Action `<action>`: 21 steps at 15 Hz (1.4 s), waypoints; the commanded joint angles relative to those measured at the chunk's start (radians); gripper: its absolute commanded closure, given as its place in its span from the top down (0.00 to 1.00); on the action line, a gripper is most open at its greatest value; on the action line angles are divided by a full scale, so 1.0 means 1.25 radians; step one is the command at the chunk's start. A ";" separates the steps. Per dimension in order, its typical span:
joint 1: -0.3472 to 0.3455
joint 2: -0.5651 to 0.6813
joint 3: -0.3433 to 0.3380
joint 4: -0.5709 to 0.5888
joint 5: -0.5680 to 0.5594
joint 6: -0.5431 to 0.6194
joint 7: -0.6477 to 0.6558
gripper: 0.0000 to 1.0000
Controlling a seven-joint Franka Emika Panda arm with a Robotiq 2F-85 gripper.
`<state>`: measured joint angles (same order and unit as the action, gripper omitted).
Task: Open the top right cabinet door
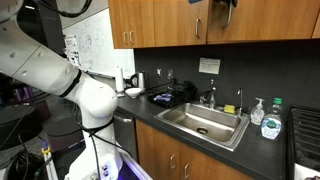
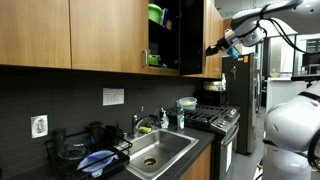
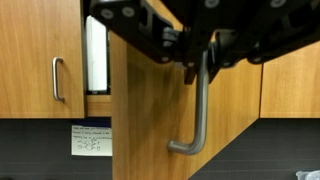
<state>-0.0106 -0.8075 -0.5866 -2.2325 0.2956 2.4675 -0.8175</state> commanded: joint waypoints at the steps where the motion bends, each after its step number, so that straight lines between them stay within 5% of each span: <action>1: -0.011 0.062 -0.051 -0.015 -0.019 -0.003 0.041 0.03; 21: 0.087 0.094 -0.205 0.066 -0.007 0.003 -0.058 0.03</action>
<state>0.0710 -0.8212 -0.7574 -2.1563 0.2970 2.4284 -0.9264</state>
